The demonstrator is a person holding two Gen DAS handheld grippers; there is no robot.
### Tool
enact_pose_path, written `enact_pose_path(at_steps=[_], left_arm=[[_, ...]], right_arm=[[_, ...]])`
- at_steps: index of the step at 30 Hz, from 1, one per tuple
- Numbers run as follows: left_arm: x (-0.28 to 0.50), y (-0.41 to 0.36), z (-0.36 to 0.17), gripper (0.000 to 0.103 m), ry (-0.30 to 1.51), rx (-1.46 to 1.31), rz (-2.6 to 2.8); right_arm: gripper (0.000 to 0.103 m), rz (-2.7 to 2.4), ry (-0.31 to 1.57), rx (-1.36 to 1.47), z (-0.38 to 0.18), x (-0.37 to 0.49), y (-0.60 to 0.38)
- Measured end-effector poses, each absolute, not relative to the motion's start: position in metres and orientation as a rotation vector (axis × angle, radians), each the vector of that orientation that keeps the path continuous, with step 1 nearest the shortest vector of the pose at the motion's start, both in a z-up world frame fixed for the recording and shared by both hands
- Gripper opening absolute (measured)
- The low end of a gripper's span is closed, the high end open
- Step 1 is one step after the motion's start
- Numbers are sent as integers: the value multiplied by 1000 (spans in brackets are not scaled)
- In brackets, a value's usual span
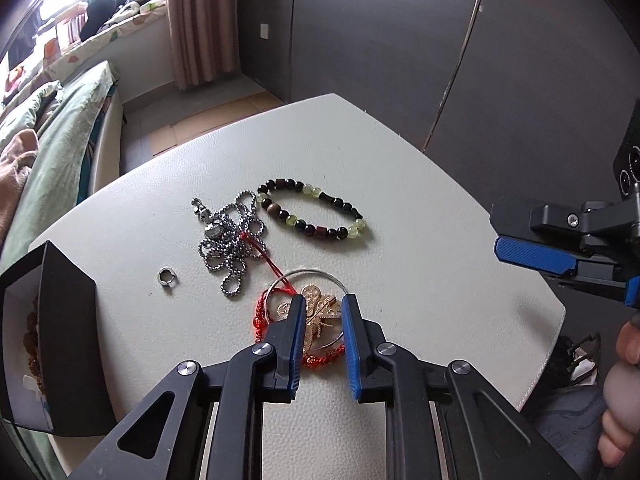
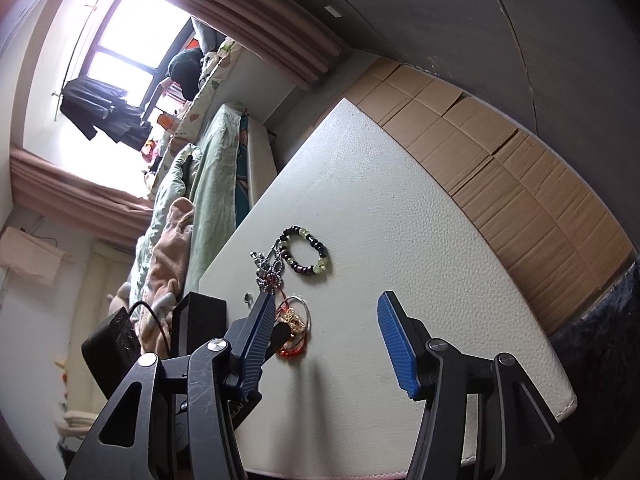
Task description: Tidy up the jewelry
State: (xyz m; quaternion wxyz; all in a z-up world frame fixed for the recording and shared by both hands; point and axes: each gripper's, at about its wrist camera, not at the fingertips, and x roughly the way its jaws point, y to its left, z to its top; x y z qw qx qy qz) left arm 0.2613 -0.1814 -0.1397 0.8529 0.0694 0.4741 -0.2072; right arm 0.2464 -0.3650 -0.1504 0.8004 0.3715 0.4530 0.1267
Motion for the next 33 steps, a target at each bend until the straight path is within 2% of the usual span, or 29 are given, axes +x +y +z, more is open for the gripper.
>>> enact_pose_path(at_steps=[2, 4, 5, 7, 13, 28, 30, 33], left_arm=[[259, -182, -142, 18, 983, 162, -433], [260, -181, -143, 8, 977, 168, -417], [261, -180, -143, 8, 979, 154, -418], [263, -177, -142, 0, 985, 125, -430], [265, -169, -128, 0, 946, 83, -404], [269, -116, -85, 0, 871, -62, -338], [268, -109, -84, 0, 863, -76, -335], [266, -100, -81, 0, 855, -92, -329]], right_arm=[[56, 273, 974, 795, -151, 247, -365], [56, 271, 976, 789, -151, 248, -364], [56, 271, 976, 788, -152, 248, -364], [55, 270, 975, 789, -152, 248, -364], [52, 269, 988, 787, -155, 252, -363], [50, 325, 1061, 674, -157, 271, -321], [39, 325, 1079, 634, -158, 276, -312], [35, 318, 1111, 582, -161, 283, -299]])
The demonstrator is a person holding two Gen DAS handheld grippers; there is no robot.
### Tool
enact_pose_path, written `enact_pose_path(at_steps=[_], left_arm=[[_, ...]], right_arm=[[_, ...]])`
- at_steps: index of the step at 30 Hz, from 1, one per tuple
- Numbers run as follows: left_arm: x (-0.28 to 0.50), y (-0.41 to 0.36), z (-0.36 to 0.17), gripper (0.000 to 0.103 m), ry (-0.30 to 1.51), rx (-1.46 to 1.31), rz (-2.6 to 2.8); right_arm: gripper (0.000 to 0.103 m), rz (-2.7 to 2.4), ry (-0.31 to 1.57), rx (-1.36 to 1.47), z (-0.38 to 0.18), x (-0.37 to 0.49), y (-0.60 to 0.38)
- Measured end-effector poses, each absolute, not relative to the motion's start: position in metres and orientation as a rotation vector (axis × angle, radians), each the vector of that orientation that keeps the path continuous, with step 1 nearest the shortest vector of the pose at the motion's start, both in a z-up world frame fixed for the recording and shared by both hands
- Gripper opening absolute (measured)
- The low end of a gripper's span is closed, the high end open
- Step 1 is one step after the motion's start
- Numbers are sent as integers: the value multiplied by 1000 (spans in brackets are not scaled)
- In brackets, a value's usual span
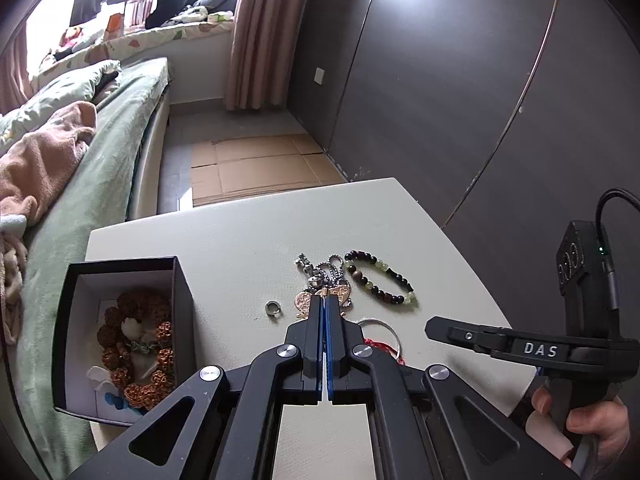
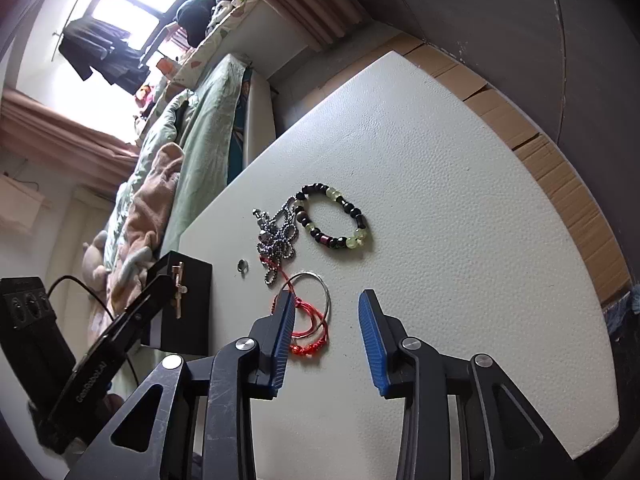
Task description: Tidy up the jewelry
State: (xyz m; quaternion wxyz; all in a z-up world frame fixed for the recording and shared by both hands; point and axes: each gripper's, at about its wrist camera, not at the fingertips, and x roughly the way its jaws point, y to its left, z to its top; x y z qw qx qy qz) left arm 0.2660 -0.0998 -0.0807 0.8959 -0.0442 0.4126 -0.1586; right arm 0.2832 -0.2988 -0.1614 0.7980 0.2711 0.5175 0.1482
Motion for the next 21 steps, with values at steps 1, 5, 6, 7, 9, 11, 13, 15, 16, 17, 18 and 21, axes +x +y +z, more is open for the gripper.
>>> enact_pose_path(at_steps=[1, 5, 6, 7, 9, 11, 13, 15, 16, 17, 18, 21], left_arm=[[265, -96, -79, 0, 852, -96, -326], [261, -80, -75, 0, 838, -118, -313], [260, -76, -74, 0, 837, -125, -310], [259, -72, -73, 0, 835, -132, -308], [256, -64, -70, 0, 829, -141, -304], [254, -58, -68, 0, 823, -149, -301], [250, -51, -67, 0, 817, -159, -295], [247, -44, -65, 0, 810, -168, -291], [245, -40, -64, 0, 807, -172, -289], [244, -37, -64, 0, 805, -176, -288], [243, -32, -63, 0, 803, -180, -286], [240, -22, -62, 0, 795, -194, -279]], right_arm=[[35, 307, 1114, 549, -161, 285, -294], [35, 314, 1115, 426, -156, 287, -274], [35, 325, 1123, 393, -156, 287, -268], [35, 331, 1131, 355, -156, 287, -261], [40, 324, 1131, 282, -155, 286, -251], [57, 317, 1133, 231, -154, 286, -244], [72, 306, 1126, 201, -154, 286, -242], [72, 282, 1116, 141, -152, 286, -239], [72, 270, 1114, 109, -152, 285, -238], [72, 263, 1114, 82, -153, 284, -237], [72, 263, 1113, 57, -153, 282, -236], [72, 252, 1123, -24, -158, 279, -232]])
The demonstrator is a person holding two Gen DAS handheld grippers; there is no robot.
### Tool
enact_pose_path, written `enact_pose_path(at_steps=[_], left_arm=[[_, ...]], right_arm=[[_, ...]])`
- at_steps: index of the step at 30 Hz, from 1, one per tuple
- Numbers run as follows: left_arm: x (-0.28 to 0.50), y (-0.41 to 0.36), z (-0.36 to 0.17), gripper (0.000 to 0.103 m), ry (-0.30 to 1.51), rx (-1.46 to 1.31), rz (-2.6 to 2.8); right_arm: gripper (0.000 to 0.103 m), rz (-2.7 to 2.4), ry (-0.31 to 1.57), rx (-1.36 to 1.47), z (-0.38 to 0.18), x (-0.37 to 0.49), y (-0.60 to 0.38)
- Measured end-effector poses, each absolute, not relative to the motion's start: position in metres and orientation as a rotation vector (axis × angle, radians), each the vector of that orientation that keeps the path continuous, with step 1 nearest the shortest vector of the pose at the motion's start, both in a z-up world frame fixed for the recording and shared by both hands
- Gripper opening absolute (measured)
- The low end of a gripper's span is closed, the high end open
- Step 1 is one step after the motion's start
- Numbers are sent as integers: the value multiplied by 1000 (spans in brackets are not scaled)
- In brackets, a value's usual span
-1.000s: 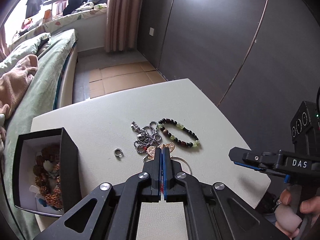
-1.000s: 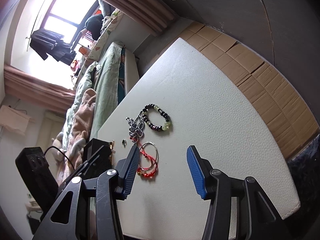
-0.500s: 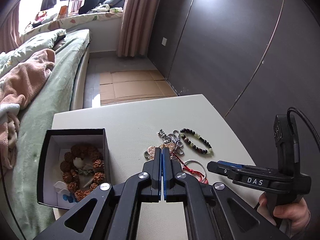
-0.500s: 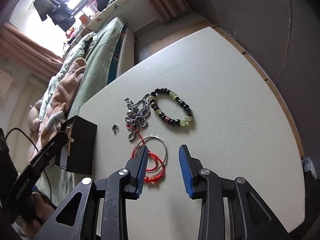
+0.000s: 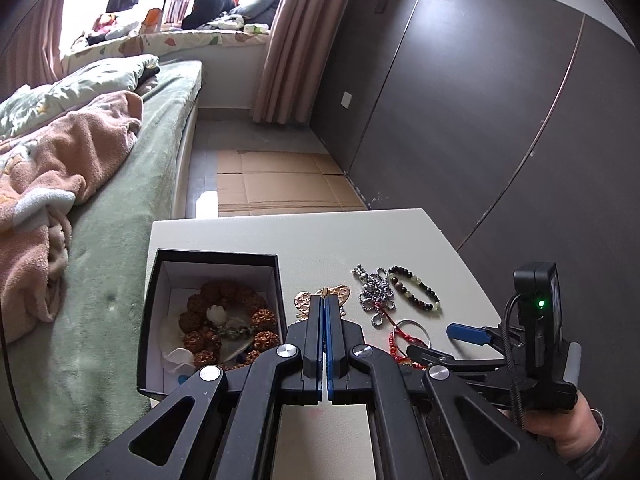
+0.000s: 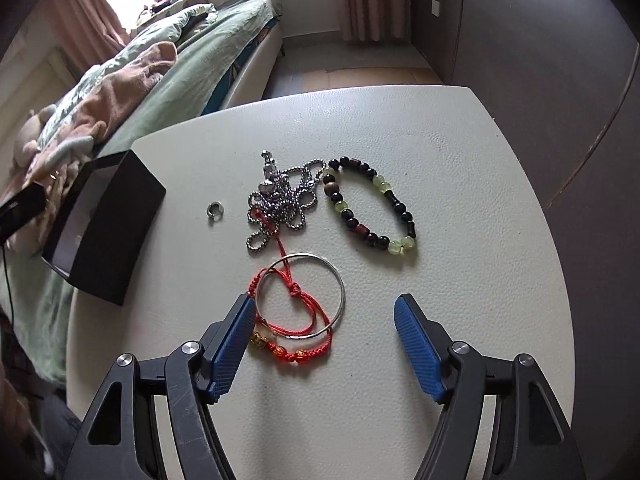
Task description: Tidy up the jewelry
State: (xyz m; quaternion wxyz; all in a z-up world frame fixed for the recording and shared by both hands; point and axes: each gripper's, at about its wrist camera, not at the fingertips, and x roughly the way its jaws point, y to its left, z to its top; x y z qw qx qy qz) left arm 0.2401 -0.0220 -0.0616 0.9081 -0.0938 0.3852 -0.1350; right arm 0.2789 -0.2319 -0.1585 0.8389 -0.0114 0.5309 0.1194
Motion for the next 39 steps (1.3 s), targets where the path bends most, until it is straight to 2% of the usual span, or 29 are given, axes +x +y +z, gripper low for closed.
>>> enact_pose_path(at_steps=[17, 20, 24, 36, 38, 39], left_arm=[[238, 14, -66, 0, 785, -260, -257], [236, 18, -64, 0, 780, -265, -252], [236, 23, -60, 0, 774, -263, -243], [259, 36, -59, 0, 803, -290, -192], [265, 40, -61, 2, 836, -312, -183], [266, 43, -62, 6, 847, -327, -178]], right_arm=[[72, 294, 1087, -166, -159, 281, -210], [51, 304, 1079, -152, -156, 282, -210], [50, 317, 1083, -72, -152, 284, -214], [50, 481, 901, 205, -102, 283, -200], [50, 519, 886, 229, -98, 284, -189], [50, 535, 880, 236, -96, 284, -182]])
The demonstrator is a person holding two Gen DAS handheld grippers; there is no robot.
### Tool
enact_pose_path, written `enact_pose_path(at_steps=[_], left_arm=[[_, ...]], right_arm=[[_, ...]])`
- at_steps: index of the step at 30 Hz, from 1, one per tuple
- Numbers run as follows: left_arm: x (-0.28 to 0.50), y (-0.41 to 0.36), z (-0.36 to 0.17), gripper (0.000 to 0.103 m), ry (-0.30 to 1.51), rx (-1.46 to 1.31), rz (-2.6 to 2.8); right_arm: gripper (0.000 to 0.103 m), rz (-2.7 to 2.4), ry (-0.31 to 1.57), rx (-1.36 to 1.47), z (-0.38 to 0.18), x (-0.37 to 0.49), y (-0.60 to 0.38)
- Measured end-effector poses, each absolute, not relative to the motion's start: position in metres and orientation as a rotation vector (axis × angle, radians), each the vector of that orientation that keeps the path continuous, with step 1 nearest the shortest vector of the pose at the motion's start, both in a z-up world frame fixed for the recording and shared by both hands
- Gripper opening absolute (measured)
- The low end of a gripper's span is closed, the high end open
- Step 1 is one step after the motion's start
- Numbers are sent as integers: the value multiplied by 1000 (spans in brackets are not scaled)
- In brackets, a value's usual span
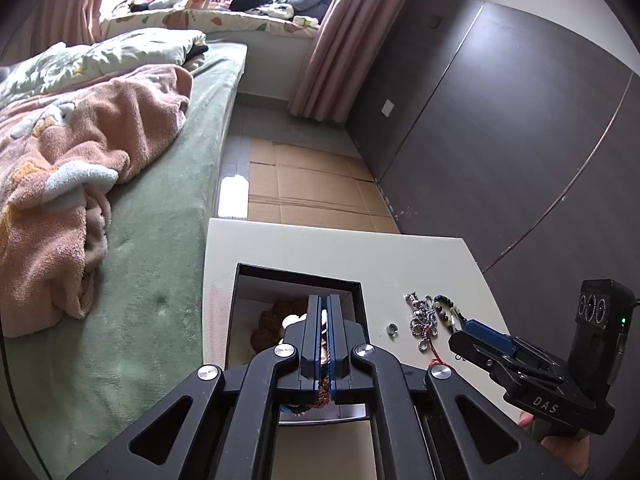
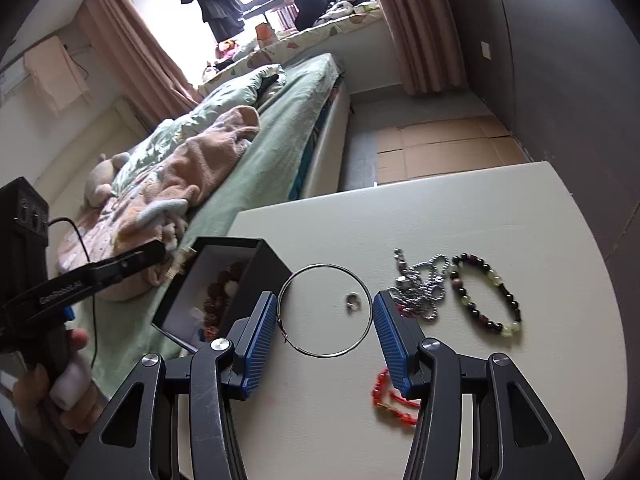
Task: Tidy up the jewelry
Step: 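Lower the silver bangle into the black box with the right tool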
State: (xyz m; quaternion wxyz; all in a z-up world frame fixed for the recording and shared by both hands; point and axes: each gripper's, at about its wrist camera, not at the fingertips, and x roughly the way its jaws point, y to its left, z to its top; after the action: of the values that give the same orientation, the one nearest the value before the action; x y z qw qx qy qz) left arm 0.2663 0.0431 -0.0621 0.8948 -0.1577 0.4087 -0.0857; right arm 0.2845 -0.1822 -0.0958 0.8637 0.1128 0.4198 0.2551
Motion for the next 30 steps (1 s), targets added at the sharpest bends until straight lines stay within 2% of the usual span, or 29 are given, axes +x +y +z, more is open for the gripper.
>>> enact_pose_path(at_steps=[2, 4, 6, 14, 15, 18, 19, 20, 21, 23, 28, 30], left_arm=[[265, 50, -63, 28, 847, -340, -148], [258, 57, -59, 76, 811, -336, -100], [245, 64, -53, 86, 740, -326, -53], [227, 94, -44, 87, 732, -308, 30], [225, 98, -43, 89, 729, -306, 39], [219, 106, -42, 103, 725, -321, 46], [218, 108, -41, 103, 727, -321, 45], [218, 107, -41, 103, 734, -314, 46], [218, 105, -40, 103, 739, -304, 45], [218, 99, -39, 103, 744, -288, 29], [221, 83, -38, 103, 742, -286, -3], [224, 74, -38, 103, 742, -289, -22]], right_arm=[[50, 571, 872, 241, -93, 285, -168], [50, 607, 859, 232, -90, 285, -154], [51, 651, 849, 218, -88, 286, -139], [51, 775, 860, 223, -87, 293, -95], [51, 786, 857, 223, -86, 294, -90], [52, 835, 857, 253, -83, 294, -83], [54, 834, 865, 259, -82, 294, -83], [63, 821, 869, 258, -82, 294, -85], [80, 801, 867, 256, -81, 293, -87], [95, 761, 849, 264, -78, 293, -98], [97, 696, 825, 356, -70, 291, -139], [103, 677, 808, 389, -67, 289, -158]])
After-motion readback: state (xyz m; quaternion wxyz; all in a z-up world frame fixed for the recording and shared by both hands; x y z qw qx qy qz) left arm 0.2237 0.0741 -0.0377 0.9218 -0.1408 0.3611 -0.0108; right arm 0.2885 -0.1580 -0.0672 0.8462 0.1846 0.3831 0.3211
